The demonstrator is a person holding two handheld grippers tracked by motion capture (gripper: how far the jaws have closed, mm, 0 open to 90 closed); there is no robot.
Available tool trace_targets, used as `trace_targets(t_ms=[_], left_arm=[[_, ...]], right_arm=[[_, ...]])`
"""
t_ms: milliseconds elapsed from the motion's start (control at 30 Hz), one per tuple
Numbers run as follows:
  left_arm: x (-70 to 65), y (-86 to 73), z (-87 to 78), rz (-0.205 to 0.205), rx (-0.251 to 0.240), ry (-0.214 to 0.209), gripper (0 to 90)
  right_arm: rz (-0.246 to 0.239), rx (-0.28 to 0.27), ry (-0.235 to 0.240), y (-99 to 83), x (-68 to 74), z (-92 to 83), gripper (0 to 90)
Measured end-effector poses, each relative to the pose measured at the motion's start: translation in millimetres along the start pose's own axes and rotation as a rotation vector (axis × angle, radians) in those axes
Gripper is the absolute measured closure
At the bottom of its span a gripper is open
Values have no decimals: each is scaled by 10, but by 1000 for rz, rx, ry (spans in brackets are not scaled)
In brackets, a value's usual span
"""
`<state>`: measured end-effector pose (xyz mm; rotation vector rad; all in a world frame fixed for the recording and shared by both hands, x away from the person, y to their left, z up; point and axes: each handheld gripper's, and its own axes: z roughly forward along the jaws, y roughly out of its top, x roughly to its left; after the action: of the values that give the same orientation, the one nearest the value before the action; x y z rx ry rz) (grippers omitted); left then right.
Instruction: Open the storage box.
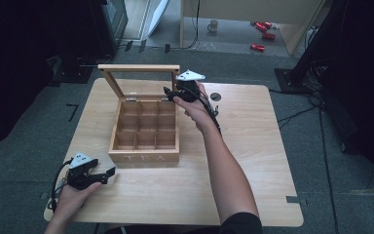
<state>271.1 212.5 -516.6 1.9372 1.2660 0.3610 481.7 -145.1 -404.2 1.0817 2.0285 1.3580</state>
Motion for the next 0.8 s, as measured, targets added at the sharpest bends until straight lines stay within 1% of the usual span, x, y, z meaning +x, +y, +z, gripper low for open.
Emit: trace_targets(t_ms=[100, 200, 333, 467, 567, 667, 733, 800], left_arm=[[3, 1, 0, -2, -1, -2, 162], [4, 1, 0, -2, -1, -3, 162], [5, 3, 2, -3, -1, -5, 162], [6, 5, 3, -3, -1, -5, 162], [5, 6, 5, -2, -1, -4, 162], [8, 7, 6, -3, -1, -7, 162], [11, 8, 6, -2, -2, -7, 162], [10, 7, 5, -1, -1, -7, 162]], right_arm=[[21, -22, -16, -5, -11, 37, 448], [41, -34, -12, -2, -43, 67, 453], [54, -43, -12, 7, -85, 106, 465], [60, -55, -23, 11, -122, 154, 482], [70, -53, -29, 24, -147, 186, 493], [76, -49, -48, 36, -161, 218, 507], [93, -45, -62, 43, -170, 240, 524], [122, -40, -74, 43, -186, 260, 555]])
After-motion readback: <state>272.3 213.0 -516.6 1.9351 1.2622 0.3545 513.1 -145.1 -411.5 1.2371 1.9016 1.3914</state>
